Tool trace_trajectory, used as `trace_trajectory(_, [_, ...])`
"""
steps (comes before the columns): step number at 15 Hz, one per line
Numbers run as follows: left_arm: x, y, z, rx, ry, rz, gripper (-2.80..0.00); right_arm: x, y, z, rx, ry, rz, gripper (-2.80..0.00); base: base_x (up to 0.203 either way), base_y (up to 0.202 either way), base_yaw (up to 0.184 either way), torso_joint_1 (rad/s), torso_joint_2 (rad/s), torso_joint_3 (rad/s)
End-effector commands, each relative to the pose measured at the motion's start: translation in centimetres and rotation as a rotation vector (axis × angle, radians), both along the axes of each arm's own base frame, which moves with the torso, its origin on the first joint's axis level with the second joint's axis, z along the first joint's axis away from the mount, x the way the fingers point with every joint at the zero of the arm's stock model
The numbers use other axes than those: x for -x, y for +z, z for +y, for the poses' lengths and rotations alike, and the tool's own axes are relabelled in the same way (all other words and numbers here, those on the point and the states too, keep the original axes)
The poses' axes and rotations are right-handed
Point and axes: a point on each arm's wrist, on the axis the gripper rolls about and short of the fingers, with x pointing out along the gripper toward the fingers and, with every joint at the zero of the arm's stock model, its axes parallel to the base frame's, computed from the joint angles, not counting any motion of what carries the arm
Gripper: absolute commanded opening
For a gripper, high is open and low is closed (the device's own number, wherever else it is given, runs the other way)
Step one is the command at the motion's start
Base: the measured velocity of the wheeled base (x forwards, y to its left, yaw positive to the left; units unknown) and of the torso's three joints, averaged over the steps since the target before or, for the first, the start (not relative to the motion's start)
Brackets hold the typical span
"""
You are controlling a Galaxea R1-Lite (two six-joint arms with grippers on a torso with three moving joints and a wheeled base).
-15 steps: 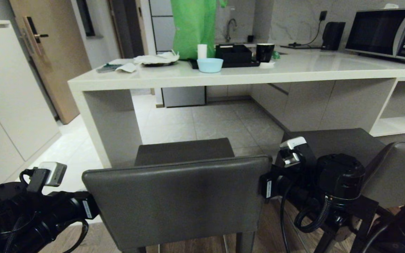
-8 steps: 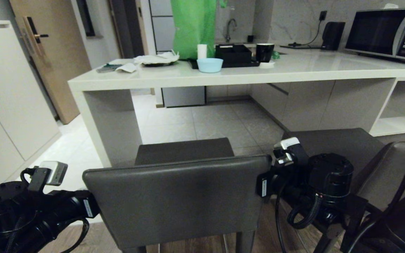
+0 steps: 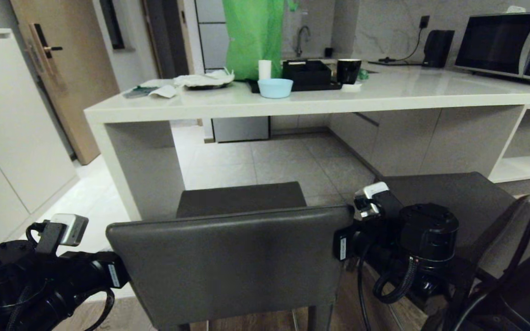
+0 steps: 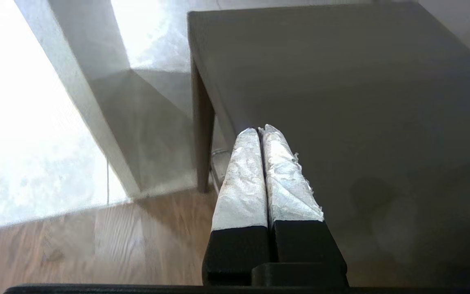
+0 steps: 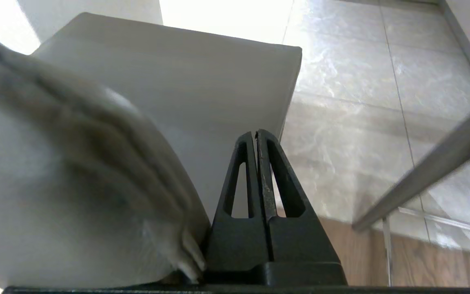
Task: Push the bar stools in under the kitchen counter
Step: Push the gray chair back under the dining table
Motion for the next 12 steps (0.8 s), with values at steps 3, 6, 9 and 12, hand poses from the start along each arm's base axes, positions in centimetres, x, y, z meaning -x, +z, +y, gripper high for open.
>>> trace_trajectory(3, [0.06, -0.02, -0.03, -0.004, -0.006, -0.001, -2.8, 0.18, -0.13, 0.13, 0.003, 0.007, 0.003, -2.8, 0.189, 0.0, 0.004, 0.004, 0.0, 0.006])
trace_trajectory(6, [0.06, -0.02, -0.03, -0.005, -0.008, -0.001, -2.8, 0.22, -0.19, 0.11, 0.005, 0.009, 0.005, -2.8, 0.179, 0.0, 0.003, 0.004, 0.0, 0.003])
trace_trajectory(9, [0.27, 0.25, -0.04, -0.004, -0.012, -0.013, -2.8, 0.82, -0.48, 0.28, 0.015, 0.022, 0.016, -2.8, 0.172, 0.0, 0.004, 0.005, 0.0, 0.0])
trace_trajectory(12, [0.86, 0.35, 0.06, -0.004, -0.008, -0.012, -2.8, 1.14, -0.54, 0.48, 0.018, 0.033, 0.019, -2.8, 0.038, 0.0, 0.001, 0.007, 0.0, 0.001])
